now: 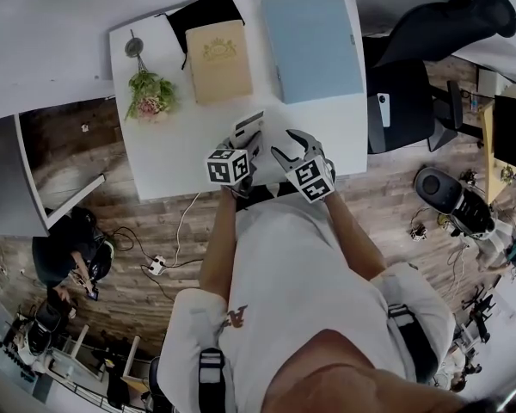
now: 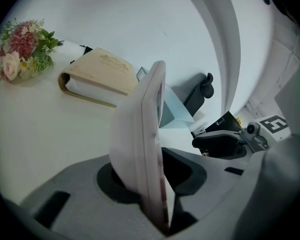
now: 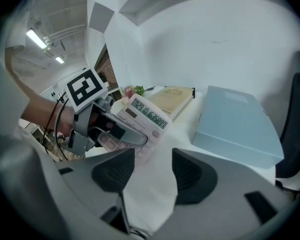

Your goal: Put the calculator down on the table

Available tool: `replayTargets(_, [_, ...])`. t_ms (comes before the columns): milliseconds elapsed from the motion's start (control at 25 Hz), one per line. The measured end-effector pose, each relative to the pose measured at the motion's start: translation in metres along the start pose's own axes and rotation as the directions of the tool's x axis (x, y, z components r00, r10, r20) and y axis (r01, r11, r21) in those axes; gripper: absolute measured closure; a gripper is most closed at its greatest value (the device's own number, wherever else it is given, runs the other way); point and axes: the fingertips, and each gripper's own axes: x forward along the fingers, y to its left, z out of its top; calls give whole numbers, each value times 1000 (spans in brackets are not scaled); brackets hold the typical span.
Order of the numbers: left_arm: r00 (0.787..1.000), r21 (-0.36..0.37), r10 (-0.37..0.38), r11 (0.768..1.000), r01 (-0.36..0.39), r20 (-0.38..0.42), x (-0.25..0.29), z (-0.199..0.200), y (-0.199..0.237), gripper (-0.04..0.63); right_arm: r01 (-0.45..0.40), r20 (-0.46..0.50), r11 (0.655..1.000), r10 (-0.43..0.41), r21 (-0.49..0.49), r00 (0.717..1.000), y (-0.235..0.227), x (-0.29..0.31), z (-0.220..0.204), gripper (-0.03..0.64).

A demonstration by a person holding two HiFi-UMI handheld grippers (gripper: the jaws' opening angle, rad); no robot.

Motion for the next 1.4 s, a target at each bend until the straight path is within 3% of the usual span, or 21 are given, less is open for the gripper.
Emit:
replayTargets(440, [995, -16, 62, 998, -64, -74, 3, -1, 11, 436, 1, 22, 1000, -1, 16, 1000, 0, 2, 3, 377])
replayTargets(640, [991, 24, 94, 995, -92, -93, 4, 2, 12, 420, 7, 6, 1000, -7, 9, 1000, -2, 1, 4, 377])
replayTargets(1400, [984, 92, 164, 983, -158, -69, -15, -2, 26, 337, -4, 17, 1000, 4, -11, 1000, 9, 1, 9, 377])
